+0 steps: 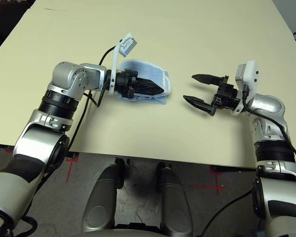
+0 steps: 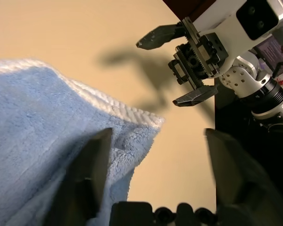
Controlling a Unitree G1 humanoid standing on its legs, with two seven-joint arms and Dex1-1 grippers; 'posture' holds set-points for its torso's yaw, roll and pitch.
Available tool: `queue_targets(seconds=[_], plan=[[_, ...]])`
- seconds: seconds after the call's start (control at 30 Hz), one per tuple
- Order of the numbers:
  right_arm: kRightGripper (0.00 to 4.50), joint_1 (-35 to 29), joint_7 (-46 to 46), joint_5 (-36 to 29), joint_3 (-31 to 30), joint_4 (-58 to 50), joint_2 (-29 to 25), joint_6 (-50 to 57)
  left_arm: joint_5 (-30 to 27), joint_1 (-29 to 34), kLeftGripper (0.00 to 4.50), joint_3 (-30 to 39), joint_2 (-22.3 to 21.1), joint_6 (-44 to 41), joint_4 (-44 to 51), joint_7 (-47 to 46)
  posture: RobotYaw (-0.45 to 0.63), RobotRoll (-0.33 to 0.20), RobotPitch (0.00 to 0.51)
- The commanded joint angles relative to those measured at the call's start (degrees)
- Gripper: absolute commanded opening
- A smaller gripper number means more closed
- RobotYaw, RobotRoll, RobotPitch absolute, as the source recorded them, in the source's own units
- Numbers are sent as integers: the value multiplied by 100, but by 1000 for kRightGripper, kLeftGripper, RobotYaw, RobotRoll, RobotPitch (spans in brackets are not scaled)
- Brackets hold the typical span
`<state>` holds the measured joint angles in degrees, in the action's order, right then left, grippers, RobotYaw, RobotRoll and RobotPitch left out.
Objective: Fold the towel and set it aside.
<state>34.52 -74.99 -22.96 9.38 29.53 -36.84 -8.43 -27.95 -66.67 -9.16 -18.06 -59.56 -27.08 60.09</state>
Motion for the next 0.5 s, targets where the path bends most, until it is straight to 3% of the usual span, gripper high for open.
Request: queue_targets(seconds=[0.03, 0.2, 0.23, 0.33, 0.5], plan=[[4500, 133, -138, -45, 10, 127, -42, 10, -311, 26, 4473, 381, -471, 280, 514, 635, 90, 0, 259], [4500, 455, -263, -105, -40, 255, 79, 134, -169, 367, 4473, 513, -1155, 1512, 559, 1601, 107, 0, 258], [4315, 496, -268, -115, -44, 279, 127, 145, -77, 417, 4495, 522, -1200, 1829, 465, 1693, 111, 0, 258], [3579, 597, -301, -95, -86, 367, 276, 161, 282, 542, 4500, 487, -1280, 3078, 24, 2092, 115, 0, 258], [1673, 785, -431, -56, -182, 531, 424, 156, 745, 617, 4500, 468, -1193, 5030, -965, 2773, 103, 0, 261]])
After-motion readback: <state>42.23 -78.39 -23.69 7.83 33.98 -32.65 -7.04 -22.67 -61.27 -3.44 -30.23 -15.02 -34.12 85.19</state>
